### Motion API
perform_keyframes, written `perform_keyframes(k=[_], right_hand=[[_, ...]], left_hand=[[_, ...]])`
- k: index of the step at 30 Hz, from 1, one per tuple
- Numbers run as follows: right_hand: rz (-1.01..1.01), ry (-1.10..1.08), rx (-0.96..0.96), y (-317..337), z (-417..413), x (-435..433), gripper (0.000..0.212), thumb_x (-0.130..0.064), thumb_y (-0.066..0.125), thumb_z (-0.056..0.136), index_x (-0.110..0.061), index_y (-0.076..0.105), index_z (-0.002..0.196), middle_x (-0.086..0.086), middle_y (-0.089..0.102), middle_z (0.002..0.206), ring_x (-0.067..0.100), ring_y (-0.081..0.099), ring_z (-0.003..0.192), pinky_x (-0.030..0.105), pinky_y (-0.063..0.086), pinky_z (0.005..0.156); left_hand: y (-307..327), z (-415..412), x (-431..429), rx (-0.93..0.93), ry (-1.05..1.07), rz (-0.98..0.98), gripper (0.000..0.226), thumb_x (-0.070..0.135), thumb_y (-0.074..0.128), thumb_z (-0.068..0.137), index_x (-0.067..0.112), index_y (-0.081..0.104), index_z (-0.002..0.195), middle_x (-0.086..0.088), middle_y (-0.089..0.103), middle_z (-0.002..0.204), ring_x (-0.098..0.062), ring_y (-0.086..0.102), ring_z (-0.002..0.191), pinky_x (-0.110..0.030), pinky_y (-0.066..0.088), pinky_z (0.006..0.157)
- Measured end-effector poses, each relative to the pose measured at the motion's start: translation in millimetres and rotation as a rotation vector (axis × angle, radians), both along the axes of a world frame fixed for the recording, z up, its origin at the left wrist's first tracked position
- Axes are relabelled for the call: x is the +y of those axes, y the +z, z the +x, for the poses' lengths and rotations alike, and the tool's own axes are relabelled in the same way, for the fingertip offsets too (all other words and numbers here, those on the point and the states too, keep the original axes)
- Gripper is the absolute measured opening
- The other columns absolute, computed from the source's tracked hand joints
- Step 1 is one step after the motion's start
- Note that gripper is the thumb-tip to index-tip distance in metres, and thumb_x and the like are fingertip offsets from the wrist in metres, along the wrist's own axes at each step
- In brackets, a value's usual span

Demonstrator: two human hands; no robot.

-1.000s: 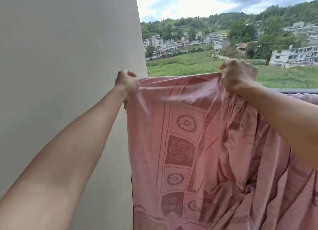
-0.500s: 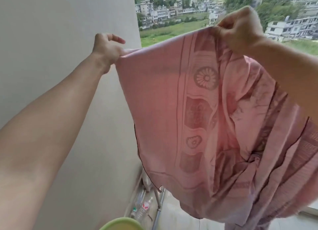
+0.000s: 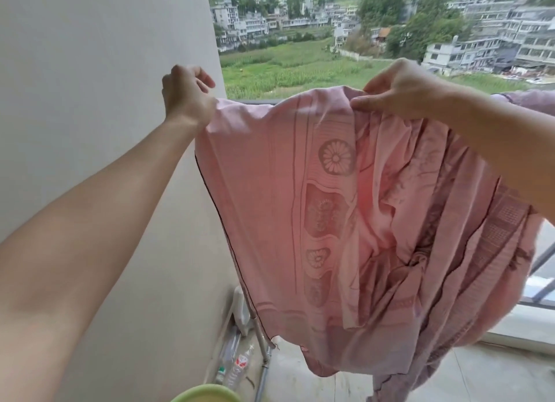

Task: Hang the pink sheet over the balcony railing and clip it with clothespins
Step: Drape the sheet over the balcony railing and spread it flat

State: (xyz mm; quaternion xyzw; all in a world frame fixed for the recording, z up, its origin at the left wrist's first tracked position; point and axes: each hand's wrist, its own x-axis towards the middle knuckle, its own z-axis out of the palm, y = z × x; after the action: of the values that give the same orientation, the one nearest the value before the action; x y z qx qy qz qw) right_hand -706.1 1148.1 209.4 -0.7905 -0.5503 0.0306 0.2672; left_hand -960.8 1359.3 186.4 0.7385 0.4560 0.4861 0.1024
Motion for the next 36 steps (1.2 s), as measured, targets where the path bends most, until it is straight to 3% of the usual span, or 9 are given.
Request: perform_keyframes(k=[3, 5, 9, 16, 20, 24, 28, 32, 36], right_hand=[[0.236, 0.007, -0.020, 0, 4, -13, 0.036, -0.046, 0.069, 0.085, -0.013, 0.076, 0.096, 0.005, 0.072, 0.081, 0.022, 0.064, 0.063, 0.032, 0.059, 0.060], [0.367, 0.039, -0.052, 1, 0, -20, 0.023, -0.031, 0.068, 0.090, -0.013, 0.074, 0.103, 0.003, 0.071, 0.087, 0.024, 0.067, 0.075, 0.038, 0.060, 0.073], [0.401, 0.199, -0.089, -9, -28, -36, 0.018, -0.025, 0.069, 0.089, -0.015, 0.075, 0.103, 0.002, 0.073, 0.089, -0.002, 0.066, 0.066, 0.014, 0.054, 0.060], [0.228, 0.379, -0.367, -53, -57, -58, 0.012, -0.029, 0.070, 0.085, -0.021, 0.079, 0.087, 0.003, 0.074, 0.076, 0.025, 0.067, 0.073, 0.045, 0.053, 0.075], [0.122, 0.375, -0.328, -71, -47, -70, 0.019, -0.036, 0.069, 0.086, -0.029, 0.076, 0.102, -0.006, 0.076, 0.098, 0.021, 0.068, 0.095, 0.040, 0.055, 0.081], [0.342, 0.243, -0.404, -58, -20, -82, 0.026, -0.034, 0.066, 0.090, -0.023, 0.072, 0.113, -0.002, 0.071, 0.112, 0.021, 0.064, 0.102, 0.033, 0.050, 0.082], [0.320, 0.010, -0.457, -28, 17, -80, 0.040, -0.039, 0.056, 0.094, -0.019, 0.061, 0.128, 0.008, 0.064, 0.124, 0.028, 0.057, 0.110, 0.045, 0.050, 0.086], [0.185, -0.062, -0.396, -19, 28, -91, 0.051, -0.051, 0.054, 0.093, -0.022, 0.055, 0.135, 0.011, 0.061, 0.132, 0.031, 0.058, 0.113, 0.043, 0.048, 0.088], [0.224, 0.007, -0.355, -12, 21, -117, 0.050, -0.049, 0.058, 0.092, -0.021, 0.056, 0.133, 0.009, 0.064, 0.129, 0.029, 0.061, 0.112, 0.039, 0.049, 0.088]], left_hand=[[-2, -8, -15, -0.018, -0.007, 0.071, 0.027, -0.003, 0.053, 0.069, 0.015, 0.068, 0.082, 0.001, 0.060, 0.071, -0.017, 0.057, 0.072, -0.033, 0.055, 0.077], [-13, -20, -32, 0.042, 0.001, 0.100, 0.030, -0.002, 0.049, 0.070, 0.012, 0.069, 0.088, -0.005, 0.065, 0.082, -0.024, 0.062, 0.080, -0.033, 0.053, 0.079], [-52, -47, -56, 0.259, 0.077, -0.028, 0.038, 0.001, 0.057, 0.074, 0.012, 0.065, 0.110, -0.021, 0.053, 0.118, -0.040, 0.059, 0.098, -0.038, 0.046, 0.089], [-113, -77, -93, 0.403, 0.165, -0.253, 0.048, -0.002, 0.057, 0.070, 0.018, 0.064, 0.113, -0.019, 0.067, 0.106, -0.040, 0.061, 0.100, -0.041, 0.050, 0.086], [-124, -75, -102, 0.471, 0.240, -0.263, 0.048, -0.001, 0.053, 0.075, 0.015, 0.061, 0.120, -0.017, 0.061, 0.115, -0.040, 0.056, 0.107, -0.043, 0.048, 0.087], [-95, -35, -104, 0.319, 0.222, -0.073, 0.038, 0.009, 0.053, 0.085, 0.013, 0.059, 0.123, -0.018, 0.050, 0.122, -0.038, 0.044, 0.119, -0.046, 0.040, 0.096], [-47, 5, -85, 0.286, 0.168, 0.112, 0.040, 0.018, 0.049, 0.092, 0.016, 0.053, 0.132, -0.016, 0.048, 0.128, -0.037, 0.043, 0.120, -0.048, 0.038, 0.100], [-31, 13, -72, 0.361, 0.178, 0.060, 0.030, 0.025, 0.048, 0.097, 0.016, 0.065, 0.121, -0.018, 0.054, 0.120, -0.038, 0.049, 0.114, -0.047, 0.041, 0.095], [-35, 6, -114, 0.167, 0.201, -0.018, 0.026, 0.025, 0.058, 0.091, 0.007, 0.070, 0.106, -0.019, 0.056, 0.109, -0.040, 0.058, 0.101, -0.043, 0.048, 0.088]])
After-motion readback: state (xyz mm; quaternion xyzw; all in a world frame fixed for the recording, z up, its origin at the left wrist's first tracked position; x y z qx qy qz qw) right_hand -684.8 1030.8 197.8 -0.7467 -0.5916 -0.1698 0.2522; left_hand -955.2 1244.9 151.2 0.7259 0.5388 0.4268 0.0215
